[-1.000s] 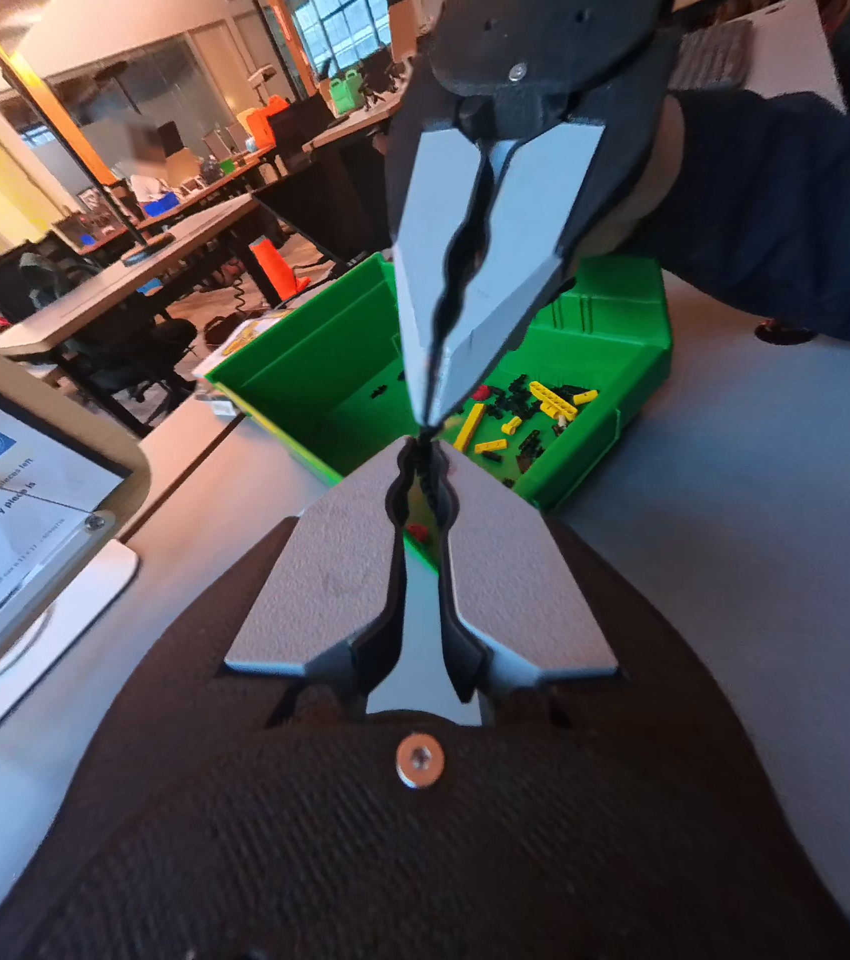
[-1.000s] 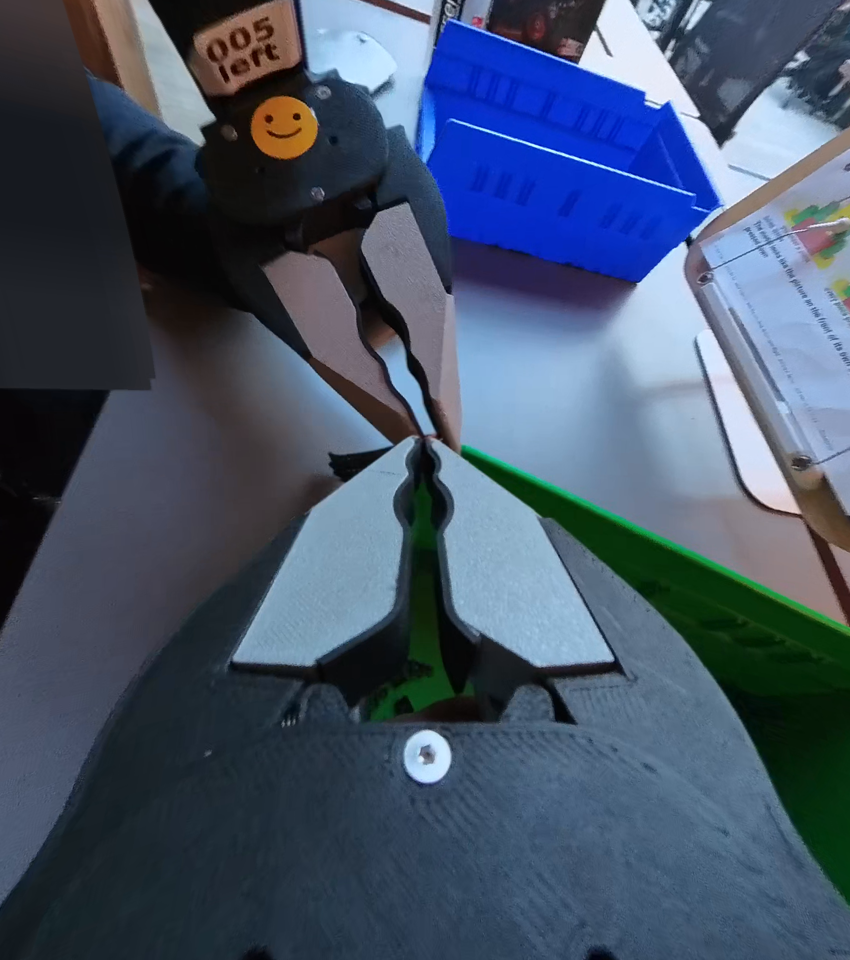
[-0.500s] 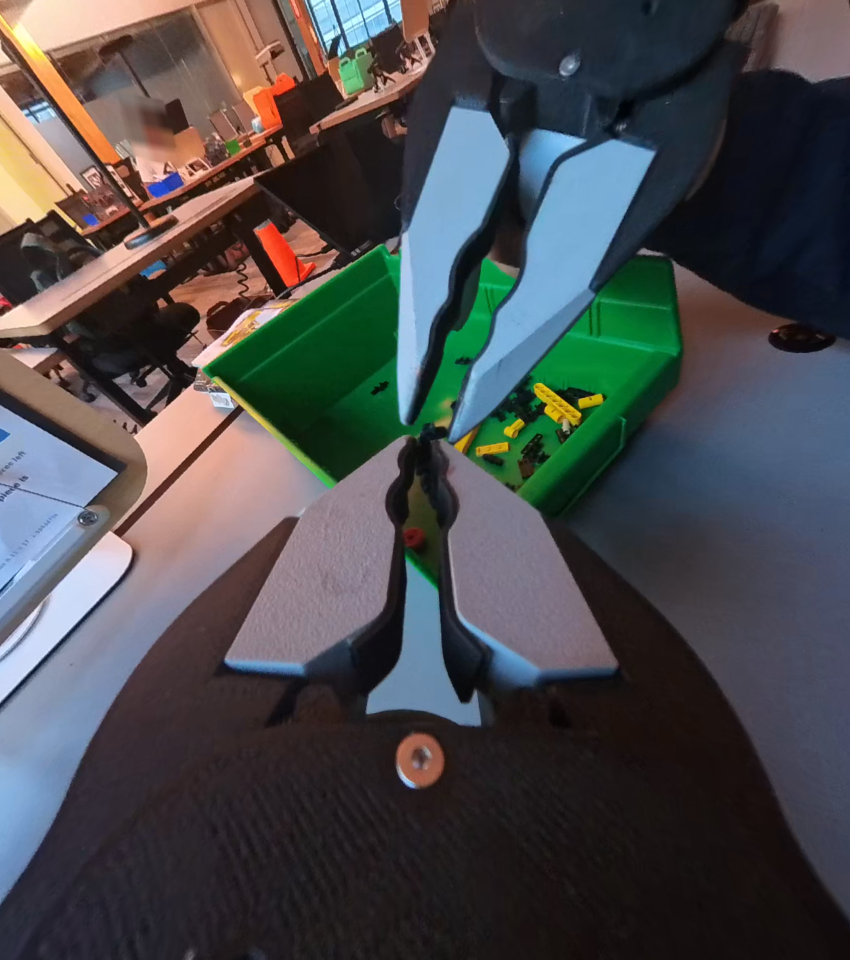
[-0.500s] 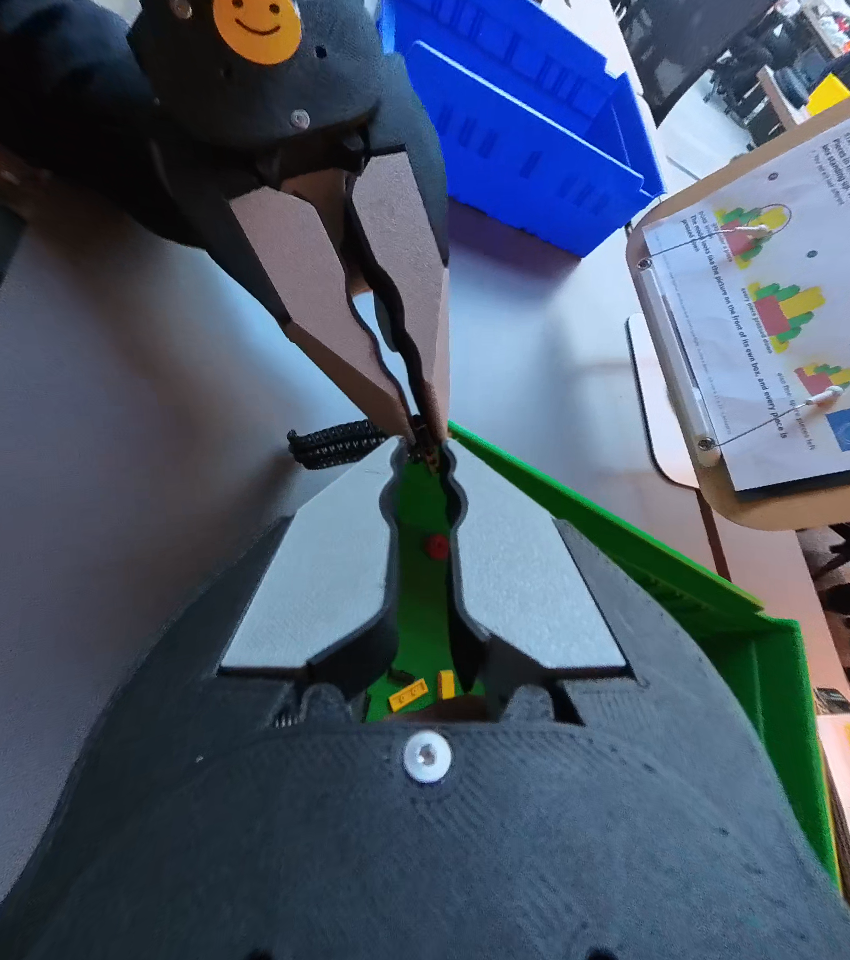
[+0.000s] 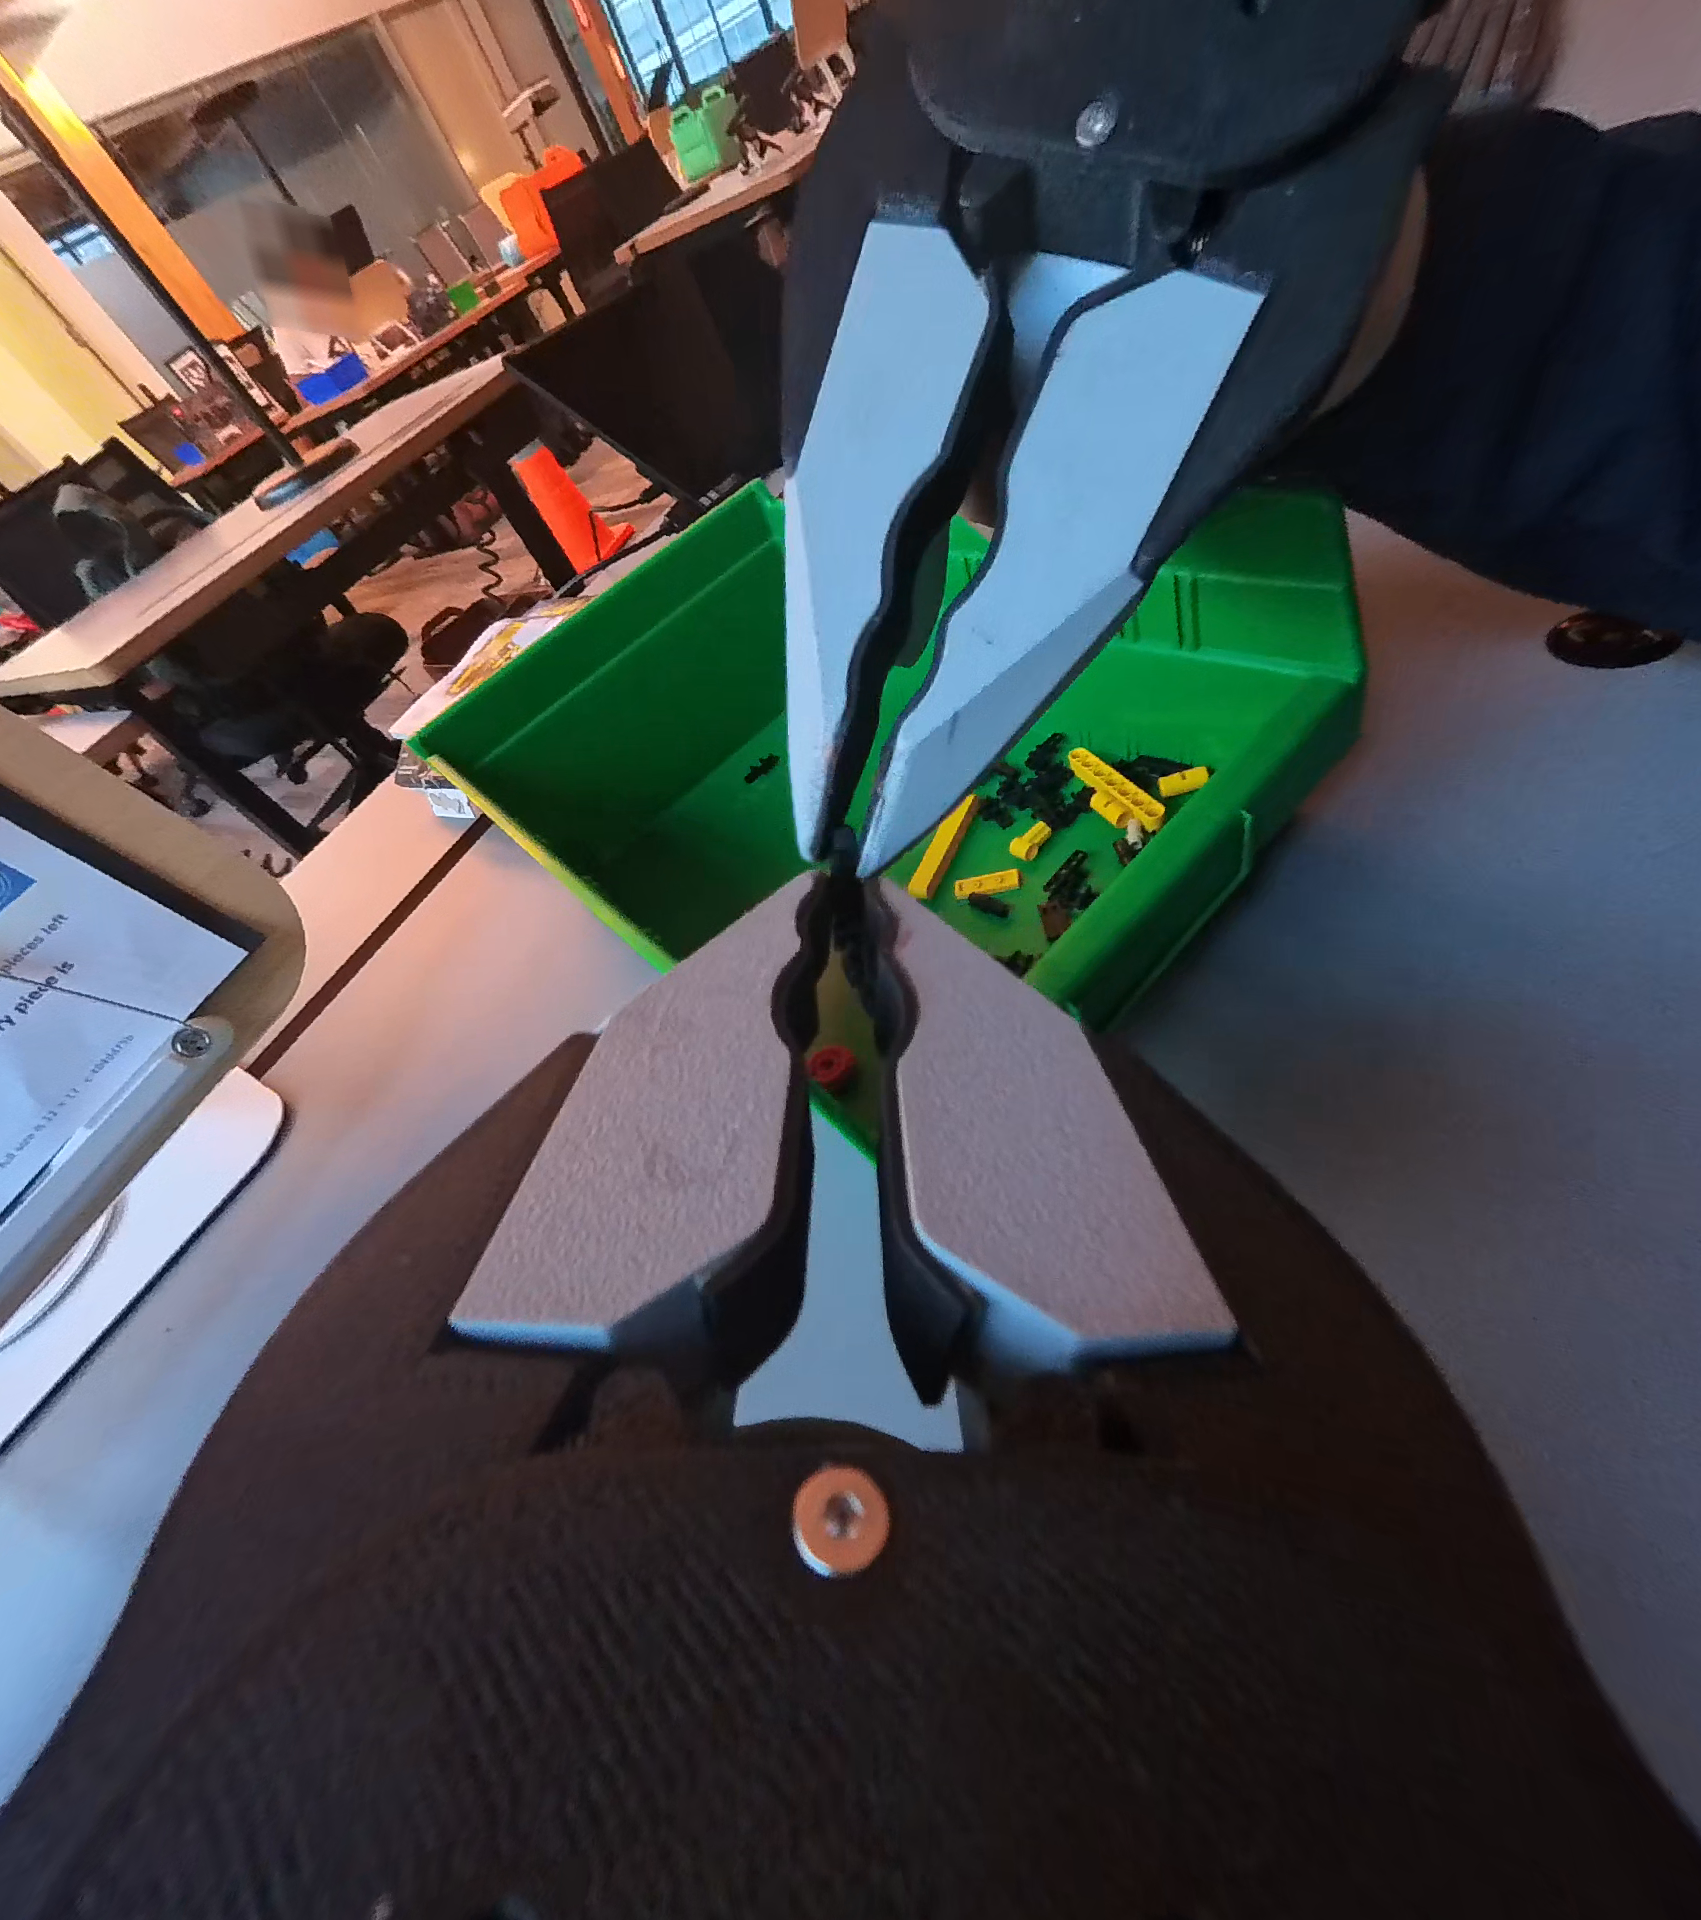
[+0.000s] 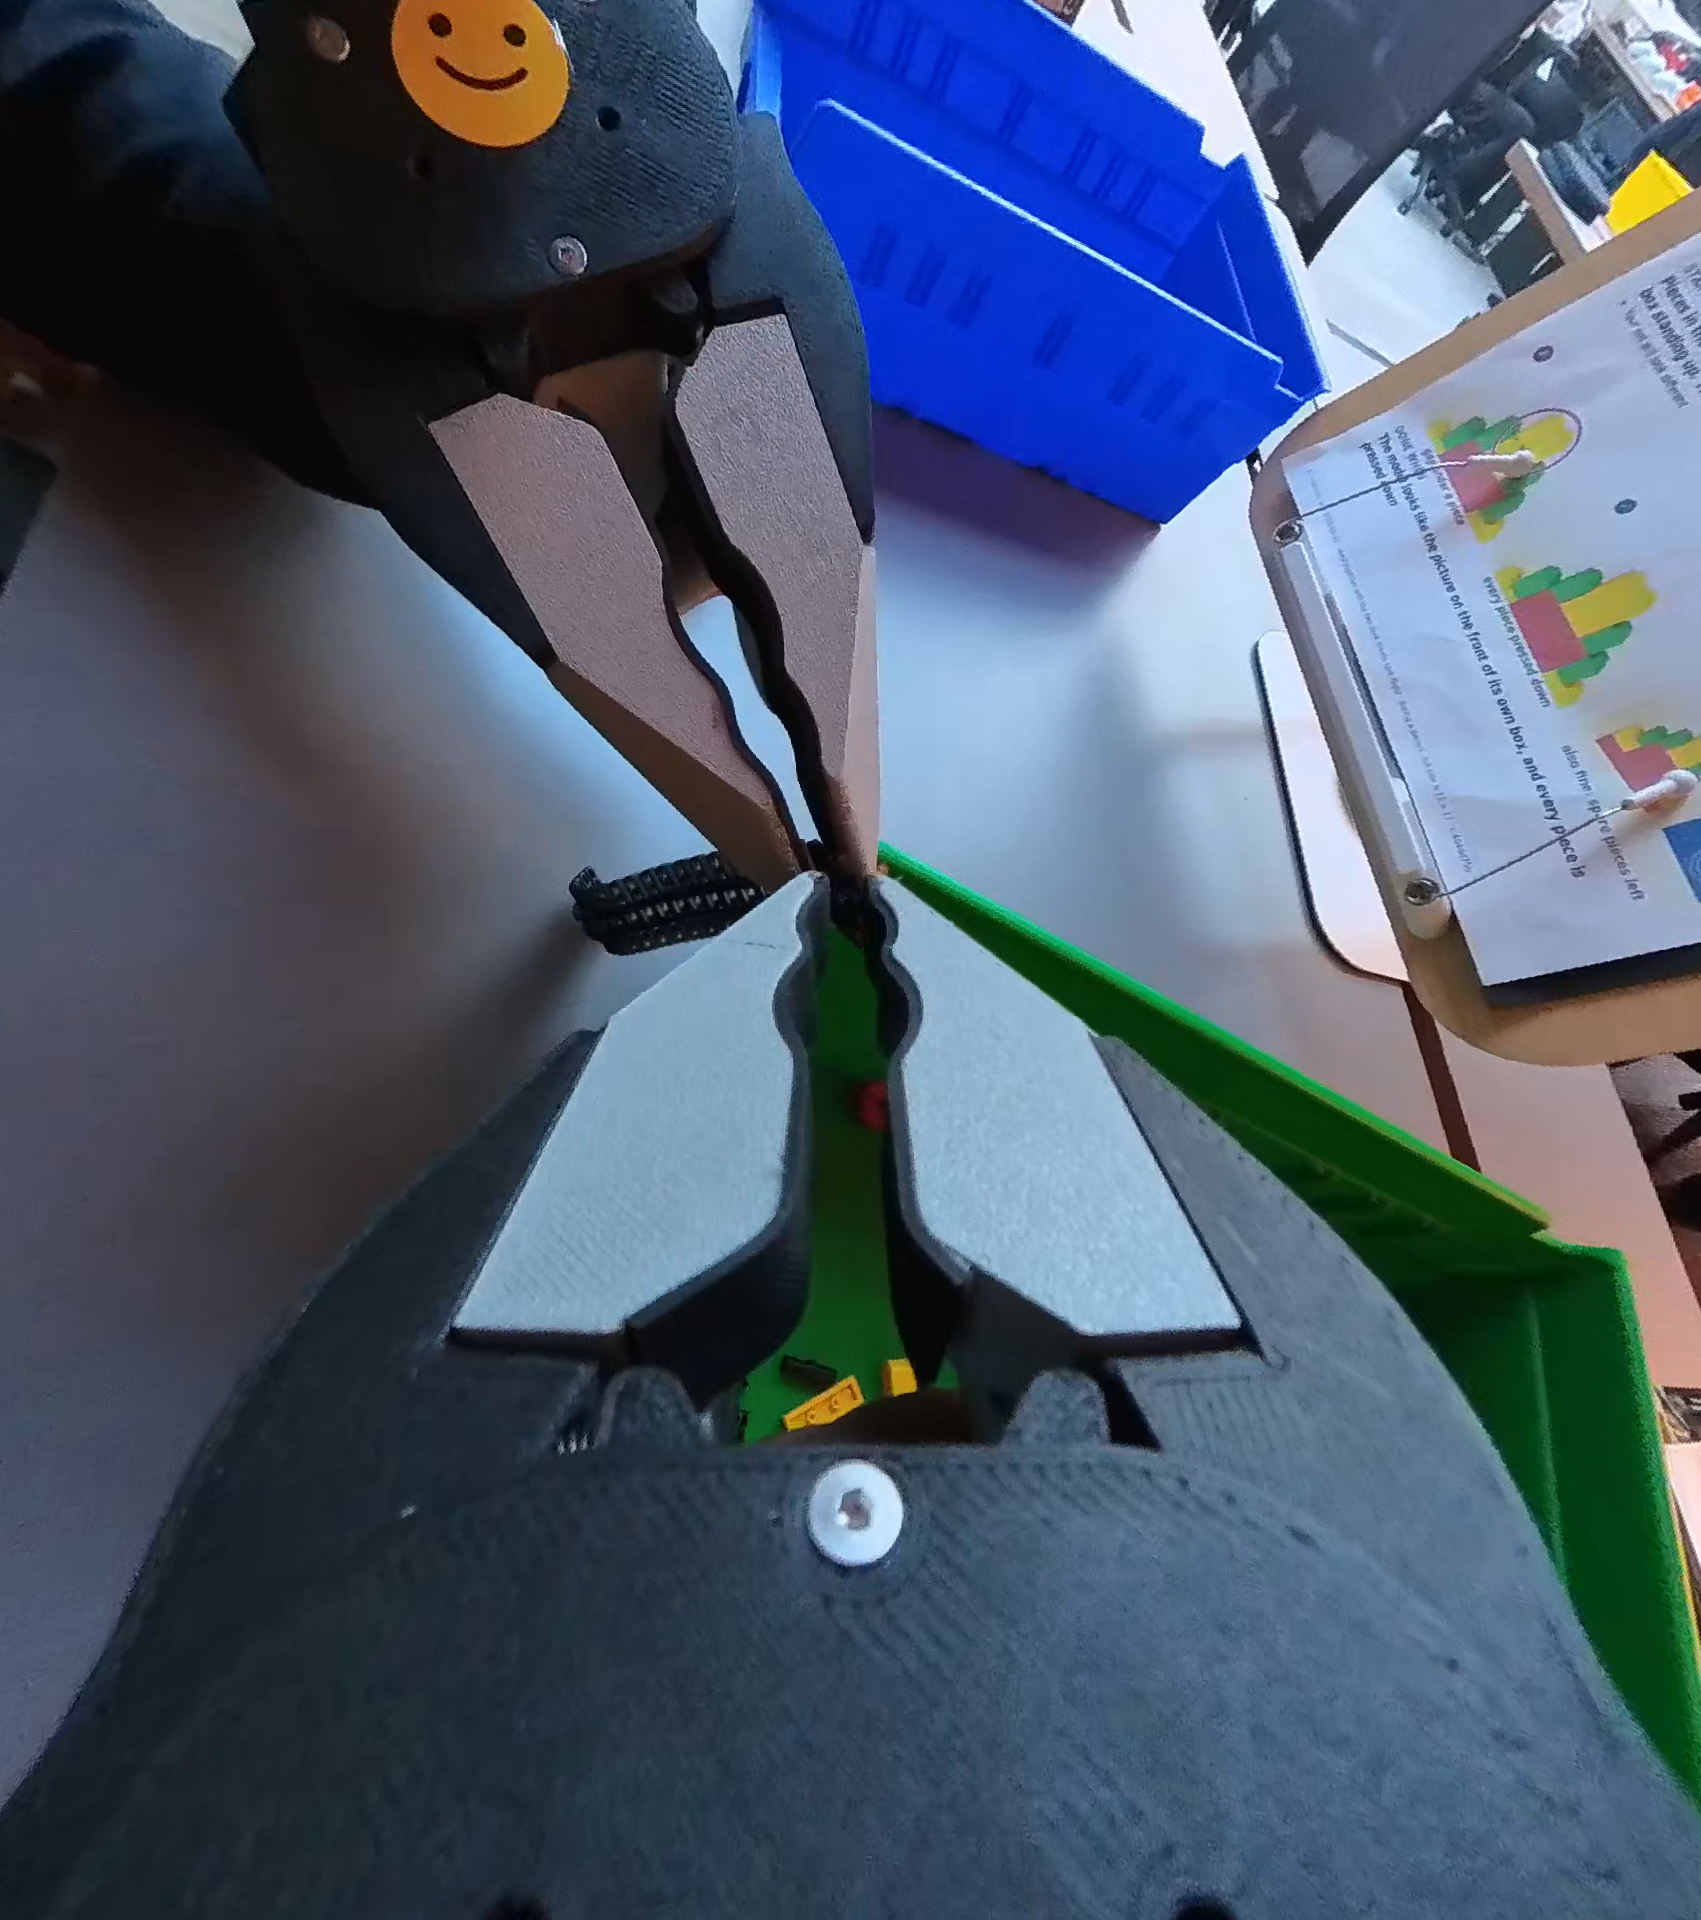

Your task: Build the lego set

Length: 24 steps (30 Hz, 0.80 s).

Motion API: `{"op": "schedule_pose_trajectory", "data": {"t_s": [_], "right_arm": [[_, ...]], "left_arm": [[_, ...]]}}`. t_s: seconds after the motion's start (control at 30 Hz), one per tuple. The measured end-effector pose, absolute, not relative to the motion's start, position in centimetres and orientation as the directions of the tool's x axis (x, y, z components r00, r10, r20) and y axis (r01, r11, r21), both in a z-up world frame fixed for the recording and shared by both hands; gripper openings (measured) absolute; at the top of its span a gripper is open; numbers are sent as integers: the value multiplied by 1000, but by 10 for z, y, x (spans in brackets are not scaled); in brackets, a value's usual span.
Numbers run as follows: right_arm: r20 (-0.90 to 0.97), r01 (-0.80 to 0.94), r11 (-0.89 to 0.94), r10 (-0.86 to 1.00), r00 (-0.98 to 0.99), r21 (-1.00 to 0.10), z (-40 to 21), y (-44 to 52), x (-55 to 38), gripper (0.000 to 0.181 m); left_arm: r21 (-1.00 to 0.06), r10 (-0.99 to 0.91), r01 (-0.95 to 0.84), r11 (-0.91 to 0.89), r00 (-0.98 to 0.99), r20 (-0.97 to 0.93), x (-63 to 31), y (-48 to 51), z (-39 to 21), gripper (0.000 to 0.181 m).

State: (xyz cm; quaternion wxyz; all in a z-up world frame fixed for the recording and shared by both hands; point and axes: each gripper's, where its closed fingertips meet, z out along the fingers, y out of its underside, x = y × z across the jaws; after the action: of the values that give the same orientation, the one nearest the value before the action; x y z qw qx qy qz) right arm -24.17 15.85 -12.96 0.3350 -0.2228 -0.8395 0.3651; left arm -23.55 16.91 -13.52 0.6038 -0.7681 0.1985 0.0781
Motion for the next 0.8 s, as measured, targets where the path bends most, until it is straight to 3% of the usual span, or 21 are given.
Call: {"op": "schedule_pose_trajectory", "data": {"t_s": [0.2, 0.47, 0.8], "right_arm": [[315, 122, 572, 604, -732, -811, -126, 153, -233, 0], [380, 121, 615, 618, -689, -779, -128, 157, -240, 7], [387, 106, 610, 617, -685, -785, -126, 155, -241, 0]], "left_arm": [[-892, -212, -410, -190, 904, -370, -235, 169, -135, 2], [-900, -210, -389, -195, 913, -350, -237, 168, -134, 1], [-897, -201, -395, -199, 912, -357, -237, 167, -134, 1]]}}
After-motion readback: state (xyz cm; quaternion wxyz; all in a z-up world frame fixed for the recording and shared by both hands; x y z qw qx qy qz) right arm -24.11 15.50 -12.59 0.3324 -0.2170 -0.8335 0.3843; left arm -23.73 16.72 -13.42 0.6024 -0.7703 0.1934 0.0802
